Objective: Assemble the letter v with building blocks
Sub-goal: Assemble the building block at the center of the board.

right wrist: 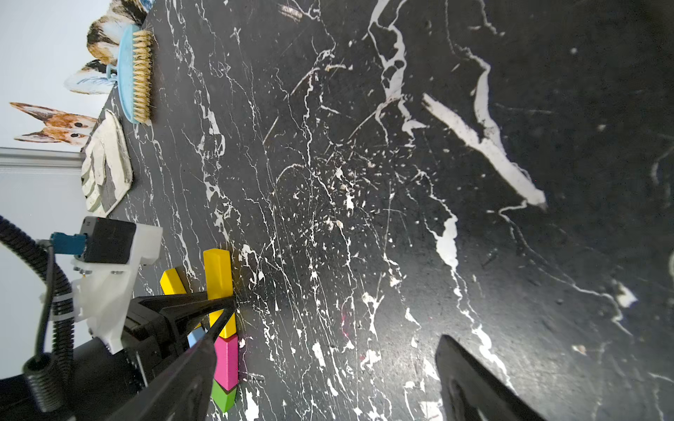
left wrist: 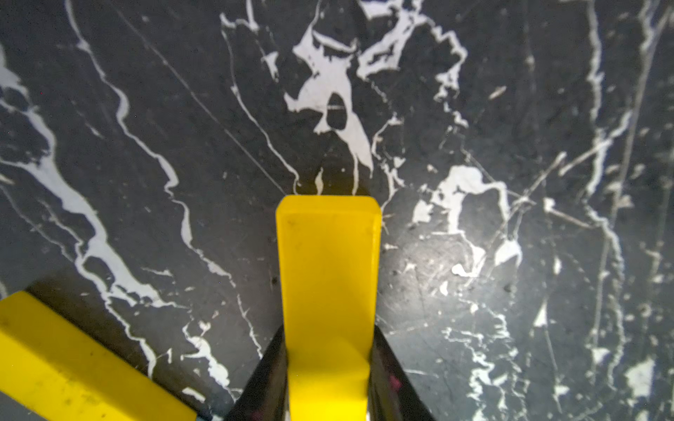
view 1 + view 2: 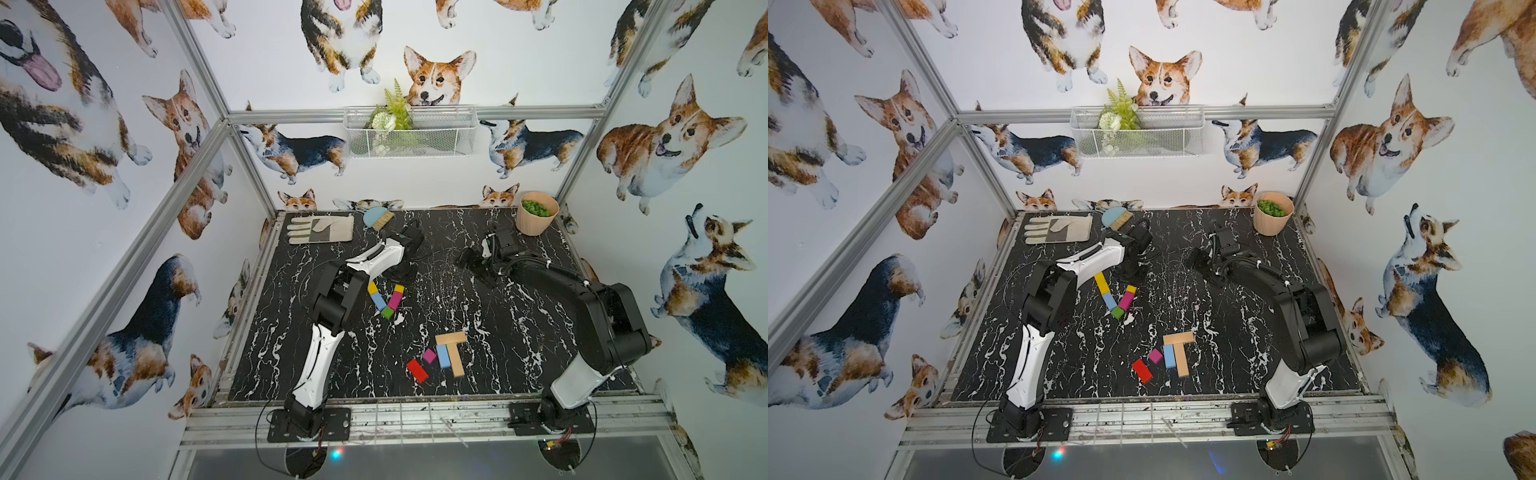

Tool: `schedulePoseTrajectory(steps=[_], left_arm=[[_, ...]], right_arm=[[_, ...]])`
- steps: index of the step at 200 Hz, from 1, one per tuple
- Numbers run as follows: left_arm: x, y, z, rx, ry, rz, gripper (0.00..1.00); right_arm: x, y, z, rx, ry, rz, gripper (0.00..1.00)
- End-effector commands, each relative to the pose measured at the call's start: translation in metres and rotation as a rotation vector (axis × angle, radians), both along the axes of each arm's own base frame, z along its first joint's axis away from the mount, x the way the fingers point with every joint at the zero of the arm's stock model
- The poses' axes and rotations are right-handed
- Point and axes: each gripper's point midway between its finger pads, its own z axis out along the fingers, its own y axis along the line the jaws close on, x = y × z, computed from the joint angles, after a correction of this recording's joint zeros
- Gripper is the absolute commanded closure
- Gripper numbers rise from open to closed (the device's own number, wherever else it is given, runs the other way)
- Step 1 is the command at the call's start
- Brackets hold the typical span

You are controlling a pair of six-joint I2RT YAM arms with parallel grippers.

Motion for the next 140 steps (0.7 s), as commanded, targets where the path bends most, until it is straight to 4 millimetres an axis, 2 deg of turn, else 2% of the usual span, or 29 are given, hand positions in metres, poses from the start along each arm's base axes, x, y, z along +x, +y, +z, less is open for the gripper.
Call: schedulePoseTrajectory(steps=[1,45,85,116,140], left_arm=[[-0.002,0.004,0.002,0.024,0.008,0.0,0.62],[0.005,0.006,0.015,0.038,-0.03,-0.001,0.48],[0.016,0.007,0.042,0.036,-0.089,-0.002,0.38],[0.025,0.017,0.082,0.027,-0.18,0.02,0.22],[0.036,0.039,0.121,-0.041,-0.271,0.082,0.16]], right_arm=[[0.004,0.002,0.002,0.013,-0.012,-0.012,0.05],[0.001,0.0,-0.002,0.006,-0.003,-0.013,0.05],[-0.005,0.002,-0.003,-0.012,0.007,0.015,0.05],[-0.03,0.012,-0.004,-0.076,0.044,0.08,0.05],[-0.065,0.023,-0.007,-0.098,0.086,0.128,0.05]])
